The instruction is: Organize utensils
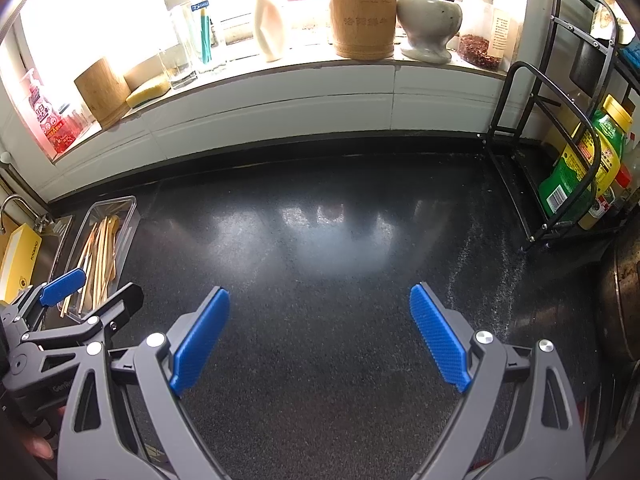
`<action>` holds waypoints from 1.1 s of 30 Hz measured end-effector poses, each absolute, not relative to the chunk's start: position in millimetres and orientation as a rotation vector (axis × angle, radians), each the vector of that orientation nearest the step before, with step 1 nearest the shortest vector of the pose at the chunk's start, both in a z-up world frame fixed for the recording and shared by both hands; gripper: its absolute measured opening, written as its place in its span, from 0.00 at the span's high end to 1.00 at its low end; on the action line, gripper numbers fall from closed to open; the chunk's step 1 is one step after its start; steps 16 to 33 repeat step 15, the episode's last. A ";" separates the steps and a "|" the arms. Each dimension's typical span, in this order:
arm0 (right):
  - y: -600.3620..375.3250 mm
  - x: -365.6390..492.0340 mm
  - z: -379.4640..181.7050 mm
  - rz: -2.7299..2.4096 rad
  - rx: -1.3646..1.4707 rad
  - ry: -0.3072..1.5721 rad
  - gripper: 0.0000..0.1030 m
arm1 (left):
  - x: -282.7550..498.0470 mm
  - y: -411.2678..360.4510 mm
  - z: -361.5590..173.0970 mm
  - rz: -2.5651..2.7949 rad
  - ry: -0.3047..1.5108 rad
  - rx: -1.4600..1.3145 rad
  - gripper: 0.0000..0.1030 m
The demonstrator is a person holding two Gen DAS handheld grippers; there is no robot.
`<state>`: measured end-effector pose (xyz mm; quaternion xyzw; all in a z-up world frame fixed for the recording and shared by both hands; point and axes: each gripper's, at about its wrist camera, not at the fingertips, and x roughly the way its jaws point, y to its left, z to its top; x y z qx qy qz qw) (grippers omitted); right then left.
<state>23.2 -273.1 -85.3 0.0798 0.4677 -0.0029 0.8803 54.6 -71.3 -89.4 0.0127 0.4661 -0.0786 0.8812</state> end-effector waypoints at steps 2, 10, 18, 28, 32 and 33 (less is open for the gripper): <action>-273.0 22.4 -84.8 -0.007 0.168 0.974 0.14 | 54.0 -71.1 -89.6 -0.162 0.973 0.025 0.06; -271.8 16.7 -80.6 -0.003 0.170 0.963 0.14 | 51.1 -68.6 -88.3 -0.164 0.976 0.028 0.06; -270.1 12.1 -78.3 0.001 0.171 0.958 0.14 | 47.4 -66.5 -88.9 -0.159 0.991 0.036 0.06; -270.1 12.1 -78.3 0.001 0.171 0.958 0.14 | 47.4 -66.5 -88.9 -0.159 0.991 0.036 0.06; -270.1 12.1 -78.3 0.001 0.171 0.958 0.14 | 47.4 -66.5 -88.9 -0.159 0.991 0.036 0.06; -270.1 12.1 -78.3 0.001 0.171 0.958 0.14 | 47.4 -66.5 -88.9 -0.159 0.991 0.036 0.06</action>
